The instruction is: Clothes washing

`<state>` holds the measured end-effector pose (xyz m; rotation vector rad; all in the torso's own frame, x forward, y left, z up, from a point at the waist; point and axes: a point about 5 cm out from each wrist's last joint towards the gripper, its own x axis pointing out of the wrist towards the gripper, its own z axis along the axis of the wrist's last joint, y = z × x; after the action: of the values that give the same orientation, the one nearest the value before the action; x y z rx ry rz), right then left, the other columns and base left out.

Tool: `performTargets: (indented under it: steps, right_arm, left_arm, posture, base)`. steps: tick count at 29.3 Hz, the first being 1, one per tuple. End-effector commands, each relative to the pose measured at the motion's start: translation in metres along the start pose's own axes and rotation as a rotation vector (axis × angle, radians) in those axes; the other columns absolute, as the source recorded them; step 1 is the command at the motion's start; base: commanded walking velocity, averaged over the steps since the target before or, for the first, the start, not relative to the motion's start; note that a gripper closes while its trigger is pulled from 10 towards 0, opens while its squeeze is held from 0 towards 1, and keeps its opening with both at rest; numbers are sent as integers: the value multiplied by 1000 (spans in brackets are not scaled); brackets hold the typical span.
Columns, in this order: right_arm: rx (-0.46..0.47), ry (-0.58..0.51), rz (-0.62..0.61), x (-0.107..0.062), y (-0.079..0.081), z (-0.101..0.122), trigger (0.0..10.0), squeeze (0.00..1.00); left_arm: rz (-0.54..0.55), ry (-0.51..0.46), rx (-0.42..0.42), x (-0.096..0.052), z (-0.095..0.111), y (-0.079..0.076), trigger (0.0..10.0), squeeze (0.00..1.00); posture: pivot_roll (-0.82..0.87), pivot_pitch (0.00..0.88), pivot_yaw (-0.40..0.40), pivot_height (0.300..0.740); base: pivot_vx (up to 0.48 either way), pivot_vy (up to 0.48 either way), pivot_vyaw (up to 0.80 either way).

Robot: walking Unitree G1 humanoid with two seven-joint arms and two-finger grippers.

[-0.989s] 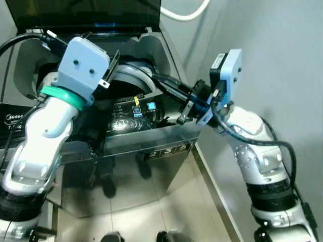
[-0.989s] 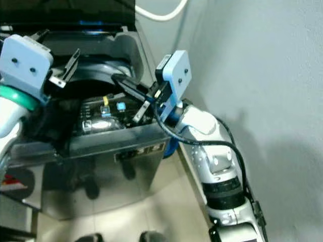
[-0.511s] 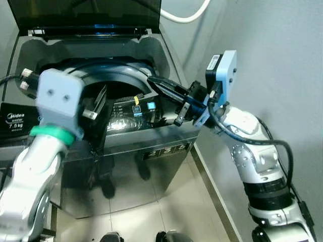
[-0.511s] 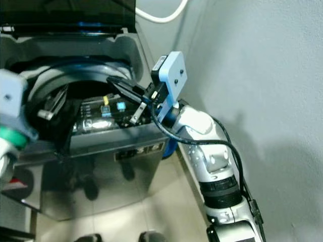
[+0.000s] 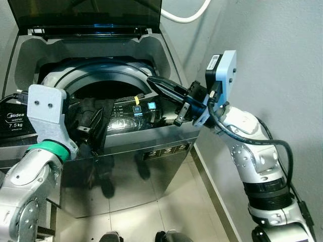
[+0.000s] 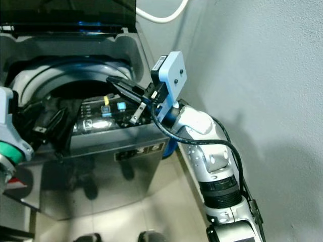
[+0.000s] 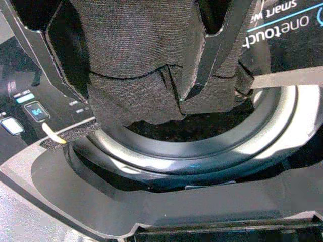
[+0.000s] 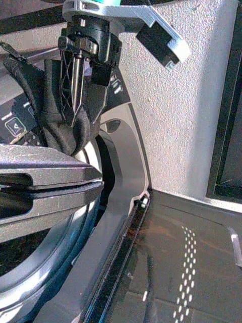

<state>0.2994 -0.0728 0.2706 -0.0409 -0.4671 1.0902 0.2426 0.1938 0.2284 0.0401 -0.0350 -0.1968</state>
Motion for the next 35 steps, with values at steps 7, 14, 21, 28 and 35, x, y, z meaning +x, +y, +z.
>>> performTargets:
  steps: [7, 14, 21, 28, 35]
  right_arm:
    - [1, 3, 5, -1, -1, 0, 10000, 0]
    - [1, 1, 2, -1, -1, 1, 10000, 0]
    - [1, 1, -4, -1, -1, 1, 10000, 0]
    - [2, -1, -9, -1, -2, 0, 10000, 0]
    - [-11, -10, -34, -1, -4, 3, 10000, 0]
  left_arm:
    - [-4, 77, -25, -5, -12, -2, 706, 0]
    - [-8, 113, -14, -6, -15, -2, 0, 0]
    - [-4, 118, 1, -5, -13, 0, 0, 0]
    - [37, 15, 183, 2, 1, 1, 0, 0]
    - [66, -296, 392, 54, 48, -15, 10000, 0]
  posture:
    - [118, 65, -58, 740]
    - [116, 69, -55, 740]
    - [115, 71, -53, 740]
    - [115, 74, -53, 740]
    - [82, 68, -31, 740]
  base:
    - [0, 0, 0]
    - [0, 0, 0]
    - [0, 0, 0]
    - [0, 0, 0]
    - [0, 0, 0]
